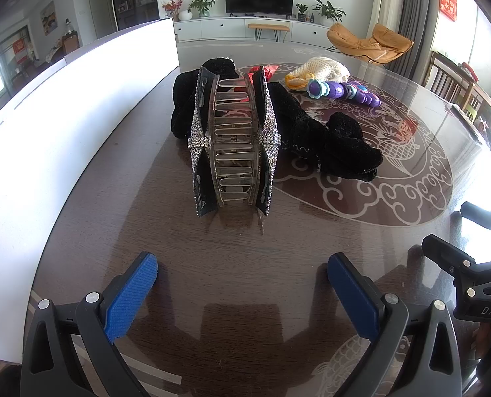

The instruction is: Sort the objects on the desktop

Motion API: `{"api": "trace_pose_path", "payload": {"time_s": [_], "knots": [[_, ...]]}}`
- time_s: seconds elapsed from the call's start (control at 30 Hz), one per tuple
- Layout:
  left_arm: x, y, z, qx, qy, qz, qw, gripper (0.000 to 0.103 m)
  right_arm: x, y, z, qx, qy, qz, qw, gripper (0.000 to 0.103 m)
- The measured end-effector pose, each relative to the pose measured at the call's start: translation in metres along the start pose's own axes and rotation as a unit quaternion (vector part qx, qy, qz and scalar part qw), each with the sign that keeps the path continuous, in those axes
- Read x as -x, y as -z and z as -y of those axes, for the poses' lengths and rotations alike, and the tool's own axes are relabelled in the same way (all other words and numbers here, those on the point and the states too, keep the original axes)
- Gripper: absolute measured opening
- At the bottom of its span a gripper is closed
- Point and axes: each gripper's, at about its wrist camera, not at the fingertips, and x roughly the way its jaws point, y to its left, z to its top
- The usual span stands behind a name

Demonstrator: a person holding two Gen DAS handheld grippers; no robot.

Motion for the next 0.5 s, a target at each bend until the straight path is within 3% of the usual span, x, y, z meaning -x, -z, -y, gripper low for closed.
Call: {"api": "trace_pose_path", "payload": {"time_s": [0.5], "knots": [[-0.0013,-0.0006,-0.0011,0.001,0.0,0.0,1.0,0.103,-0.0002,-0.0001,-0.0002,0.0,0.0,0.0,1.0,0.103]]}}
